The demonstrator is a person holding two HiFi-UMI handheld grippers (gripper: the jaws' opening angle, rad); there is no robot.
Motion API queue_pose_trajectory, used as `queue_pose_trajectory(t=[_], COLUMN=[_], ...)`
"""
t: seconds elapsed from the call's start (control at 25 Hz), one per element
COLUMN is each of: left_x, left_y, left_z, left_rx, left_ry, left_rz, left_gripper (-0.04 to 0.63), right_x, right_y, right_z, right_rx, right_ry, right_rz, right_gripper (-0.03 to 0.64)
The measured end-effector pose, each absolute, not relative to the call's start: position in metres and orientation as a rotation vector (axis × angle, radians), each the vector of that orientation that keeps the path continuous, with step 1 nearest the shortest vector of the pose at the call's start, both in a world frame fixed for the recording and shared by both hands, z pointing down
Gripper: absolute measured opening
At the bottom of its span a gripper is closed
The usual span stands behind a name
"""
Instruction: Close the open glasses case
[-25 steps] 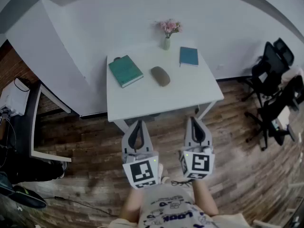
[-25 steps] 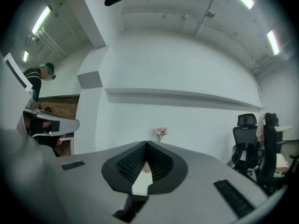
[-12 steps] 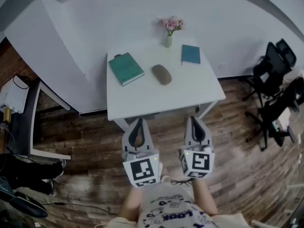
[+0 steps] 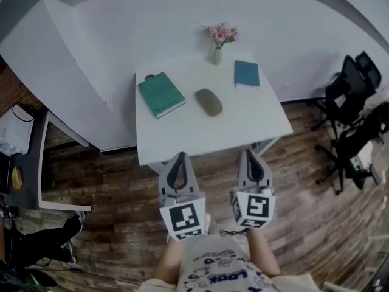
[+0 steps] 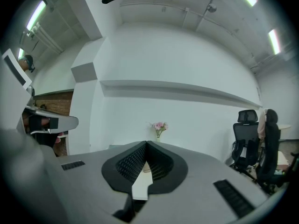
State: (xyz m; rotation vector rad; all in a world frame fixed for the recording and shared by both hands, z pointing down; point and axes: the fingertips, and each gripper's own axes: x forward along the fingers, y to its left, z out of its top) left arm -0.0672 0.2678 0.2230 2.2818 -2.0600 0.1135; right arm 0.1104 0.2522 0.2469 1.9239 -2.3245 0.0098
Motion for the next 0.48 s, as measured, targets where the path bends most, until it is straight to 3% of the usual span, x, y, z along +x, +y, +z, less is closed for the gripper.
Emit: queue_pose_trajectory(t=[0.48], left_x=[-0.073], left_y=[0.225], left_z=[0.25], left_rx=[2.248], left_ry=[-2.0], left_rz=[0.164], left_gripper=[0.0], right_x=[0.105], right_y=[0.213], right_z=[0.269], right_rx=[1.905], right_ry=[-2.286], right_rz=[0.06], right_gripper=[0.002])
